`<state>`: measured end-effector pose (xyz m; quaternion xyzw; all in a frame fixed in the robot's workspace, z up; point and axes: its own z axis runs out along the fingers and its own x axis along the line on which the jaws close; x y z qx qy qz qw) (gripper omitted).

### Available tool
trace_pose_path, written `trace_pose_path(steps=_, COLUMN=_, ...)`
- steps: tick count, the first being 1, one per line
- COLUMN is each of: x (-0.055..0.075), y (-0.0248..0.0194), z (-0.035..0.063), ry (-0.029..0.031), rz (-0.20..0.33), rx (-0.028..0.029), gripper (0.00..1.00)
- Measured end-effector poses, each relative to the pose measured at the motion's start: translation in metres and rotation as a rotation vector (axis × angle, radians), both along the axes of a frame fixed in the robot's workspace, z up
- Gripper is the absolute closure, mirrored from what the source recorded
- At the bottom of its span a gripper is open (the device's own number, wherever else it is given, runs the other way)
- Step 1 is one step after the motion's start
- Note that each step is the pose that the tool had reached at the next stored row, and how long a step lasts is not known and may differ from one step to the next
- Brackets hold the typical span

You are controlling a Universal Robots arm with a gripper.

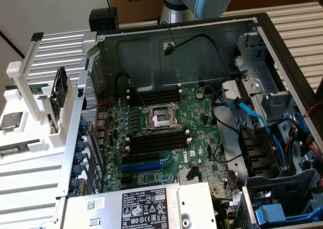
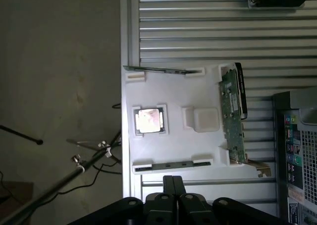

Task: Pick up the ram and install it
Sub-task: 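Pick up the ram and move it above insertion slot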

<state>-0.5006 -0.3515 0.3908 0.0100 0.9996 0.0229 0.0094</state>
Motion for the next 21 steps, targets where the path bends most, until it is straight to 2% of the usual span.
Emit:
trace_pose_path(steps=2, x=0.0, y=0.0001, z=-0.0002, ry=-0.0002, rz=0.069, rx=0.0, gripper=0.9)
trace_pose_path(steps=4, x=0.0, y=0.0001, z=-0.0003, ry=-0.0002, rz=0.107, rx=0.0, gripper=0.9)
trace_pose_path(steps=5, x=0.0, y=0.0, z=-0.0004, ry=-0.0001, rz=0.143, rx=0.0, gripper=0.9)
trace_pose_path(steps=10, x=0.0001, y=0.0, z=-0.0007, ry=-0.0001, rz=0.234, rx=0.0, gripper=0.9)
trace_pose_path(steps=11, x=0.0, y=0.0001, z=-0.0008, ry=-0.0001, rz=0.271, rx=0.0, gripper=0.9)
trace_pose_path(steps=13, x=0.0, y=0.0001, z=-0.0009, ry=-0.0001, rz=0.308, rx=0.0, gripper=0.9)
trace_pose_path(steps=14, x=0.0001, y=0.0, z=-0.0011, ry=-0.0002, rz=0.362, rx=0.0, gripper=0.9)
trace_pose_path(steps=21, x=0.0, y=0.0001, z=-0.0016, ry=-0.0002, rz=0.489, rx=0.0, gripper=0.9)
